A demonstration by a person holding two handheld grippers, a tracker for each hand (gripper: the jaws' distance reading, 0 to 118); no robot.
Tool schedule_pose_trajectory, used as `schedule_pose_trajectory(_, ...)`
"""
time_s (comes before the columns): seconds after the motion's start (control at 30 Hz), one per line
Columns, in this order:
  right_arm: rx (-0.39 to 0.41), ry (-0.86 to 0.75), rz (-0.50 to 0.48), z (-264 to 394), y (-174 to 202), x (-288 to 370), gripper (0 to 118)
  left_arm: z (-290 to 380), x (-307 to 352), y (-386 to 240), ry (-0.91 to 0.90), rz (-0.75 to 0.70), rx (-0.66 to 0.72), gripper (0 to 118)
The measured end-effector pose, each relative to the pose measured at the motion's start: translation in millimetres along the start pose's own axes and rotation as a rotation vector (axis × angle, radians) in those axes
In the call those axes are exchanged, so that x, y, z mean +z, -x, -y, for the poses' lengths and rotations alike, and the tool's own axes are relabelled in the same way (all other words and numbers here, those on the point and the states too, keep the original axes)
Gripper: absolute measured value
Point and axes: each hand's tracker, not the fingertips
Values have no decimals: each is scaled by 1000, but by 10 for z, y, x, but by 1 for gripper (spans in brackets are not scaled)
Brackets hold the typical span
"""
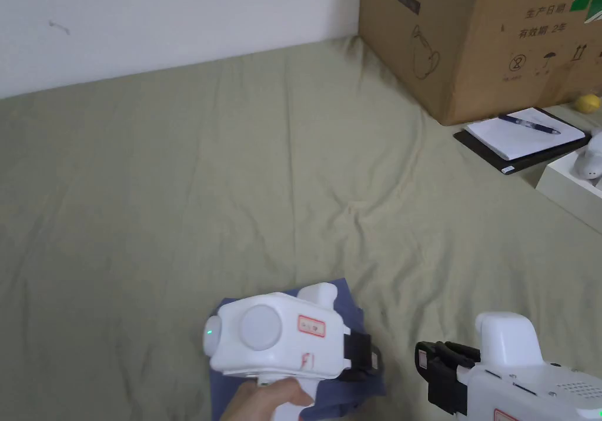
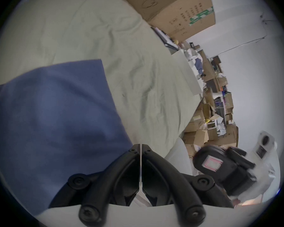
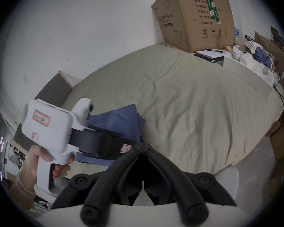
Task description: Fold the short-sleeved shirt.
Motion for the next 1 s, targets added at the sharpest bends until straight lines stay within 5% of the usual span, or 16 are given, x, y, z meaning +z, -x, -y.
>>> schedule_pose_trajectory(0.23, 144, 21, -80, -102, 355, -282, 0, 292, 1110, 739, -211, 118, 179, 7)
schedule_pose_trajectory(0.27, 168, 26, -93, -119, 434, -359, 0, 365, 1288, 844, -246, 116, 190, 19)
schedule_pose_trajectory(0.33, 216, 52, -112, -147, 580, -528, 0, 491, 1512, 1028, -307, 96, 206, 74)
schedule_pose_trajectory(0.4, 273, 68, -115, -156, 737, -716, 0, 586, 1641, 1229, -319, 70, 265, 98)
schedule_pose_trajectory(0.57, 446, 98, -24, -109, 975, -1161, 0, 659, 1677, 1586, -343, 98, 403, 98)
schedule_pose_trajectory(0.63, 456, 132, 31, -49, 945, -1324, 0, 626, 1588, 1703, -329, 141, 436, 98)
schedule_pose_trajectory(0.73, 356, 151, -12, -12, 824, -1364, 0, 505, 1400, 1777, -291, 186, 439, 98)
schedule_pose_trajectory(1.0, 386, 139, -2, 21, 817, -1334, 0, 229, 784, 1950, -139, 311, 459, 98)
